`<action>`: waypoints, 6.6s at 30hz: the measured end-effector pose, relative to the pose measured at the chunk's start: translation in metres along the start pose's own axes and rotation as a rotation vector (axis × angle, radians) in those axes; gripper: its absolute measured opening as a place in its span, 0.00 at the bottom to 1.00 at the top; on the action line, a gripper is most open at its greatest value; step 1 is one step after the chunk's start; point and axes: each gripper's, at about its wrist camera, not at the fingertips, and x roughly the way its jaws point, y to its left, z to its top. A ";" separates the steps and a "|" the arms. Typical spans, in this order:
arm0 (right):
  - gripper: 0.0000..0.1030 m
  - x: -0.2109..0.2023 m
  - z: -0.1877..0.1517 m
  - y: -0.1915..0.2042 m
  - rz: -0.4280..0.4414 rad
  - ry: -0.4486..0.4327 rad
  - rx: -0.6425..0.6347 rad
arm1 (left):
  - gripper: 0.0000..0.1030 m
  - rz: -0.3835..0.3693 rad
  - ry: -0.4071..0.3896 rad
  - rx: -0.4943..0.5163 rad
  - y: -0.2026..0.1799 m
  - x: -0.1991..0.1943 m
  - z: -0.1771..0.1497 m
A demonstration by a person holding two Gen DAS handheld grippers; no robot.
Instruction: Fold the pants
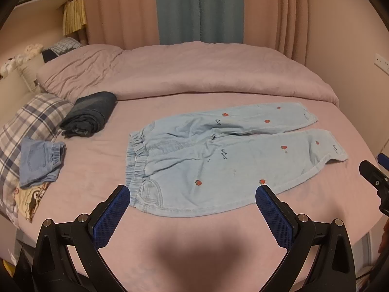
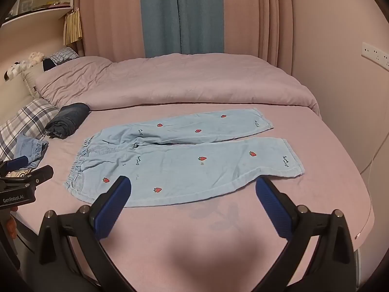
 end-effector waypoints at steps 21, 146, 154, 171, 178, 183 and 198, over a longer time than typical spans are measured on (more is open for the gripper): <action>1.00 -0.005 0.001 -0.005 -0.011 -0.002 -0.007 | 1.00 -0.001 -0.003 0.007 0.004 -0.001 -0.006; 0.05 0.165 -0.051 -0.245 -0.168 0.131 0.734 | 0.55 -0.074 0.226 -0.299 0.104 0.197 -0.053; 0.36 0.142 -0.032 -0.233 -0.391 0.127 0.624 | 0.55 -0.088 0.186 -0.278 0.111 0.165 -0.055; 0.53 0.189 -0.047 -0.003 0.156 0.432 -0.146 | 0.69 -0.180 0.198 -0.112 0.108 0.164 -0.056; 0.58 0.200 0.018 0.014 0.283 0.335 -0.148 | 0.77 -0.098 0.100 -0.135 0.161 0.187 0.002; 0.58 0.239 0.070 0.037 0.368 0.273 -0.148 | 0.77 -0.138 0.131 -0.168 0.194 0.230 0.046; 0.66 0.388 0.121 0.193 0.412 0.438 -0.581 | 0.74 -0.246 0.339 -0.033 0.198 0.356 0.095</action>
